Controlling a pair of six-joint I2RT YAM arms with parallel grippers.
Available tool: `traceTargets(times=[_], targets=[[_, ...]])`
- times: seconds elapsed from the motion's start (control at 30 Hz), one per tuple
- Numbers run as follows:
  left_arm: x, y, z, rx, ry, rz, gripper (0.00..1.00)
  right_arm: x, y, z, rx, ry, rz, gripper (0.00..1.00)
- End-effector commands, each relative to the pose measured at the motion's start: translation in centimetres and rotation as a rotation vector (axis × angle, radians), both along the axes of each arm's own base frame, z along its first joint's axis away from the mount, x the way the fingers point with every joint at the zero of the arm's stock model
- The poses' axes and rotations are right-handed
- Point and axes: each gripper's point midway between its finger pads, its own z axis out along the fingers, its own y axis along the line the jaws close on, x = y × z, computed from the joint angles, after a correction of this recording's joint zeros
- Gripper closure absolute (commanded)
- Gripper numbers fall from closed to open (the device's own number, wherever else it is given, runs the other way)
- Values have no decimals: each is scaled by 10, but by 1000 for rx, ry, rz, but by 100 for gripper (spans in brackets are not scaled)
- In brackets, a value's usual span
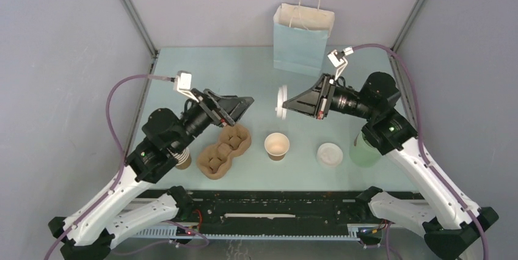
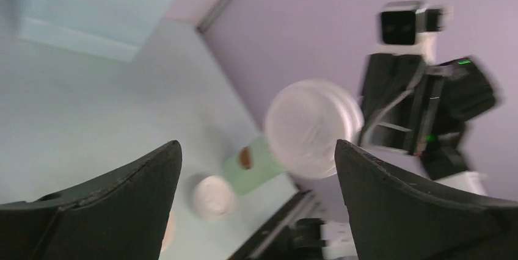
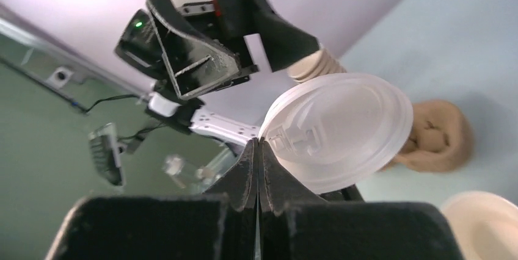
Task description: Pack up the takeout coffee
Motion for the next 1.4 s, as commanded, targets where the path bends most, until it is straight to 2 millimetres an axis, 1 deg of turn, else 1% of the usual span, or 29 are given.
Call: traceTargets(times=[0.0, 0.17, 0.27, 0.33, 0.57, 0.87, 1.03, 1.17, 1.37], targets=[[-33, -22, 74, -252, -7, -247, 0, -21, 17, 50, 178, -75, 163, 100], [-36, -32, 77, -282, 31, -305, 0, -21, 25, 57, 209, -88, 178, 100], [-35, -41, 70, -302, 77, -339, 0, -20, 25, 57, 207, -98, 166, 100], [-33, -44, 65, -309, 104, -343, 0, -20, 26, 55, 201, -100, 163, 100], [-33, -54, 64, -341, 136, -393, 0, -22, 29, 51, 194, -107, 174, 100], [-24, -49, 49, -301, 165, -323, 0, -27, 25, 55, 200, -131, 170, 100], [-22, -52, 44, -277, 184, -325, 0, -29, 24, 57, 204, -134, 182, 100], [-23, -51, 45, -274, 176, -324, 0, -30, 25, 57, 204, -135, 191, 100], [-27, -60, 47, -290, 187, -383, 0, -27, 29, 54, 205, -120, 203, 100]])
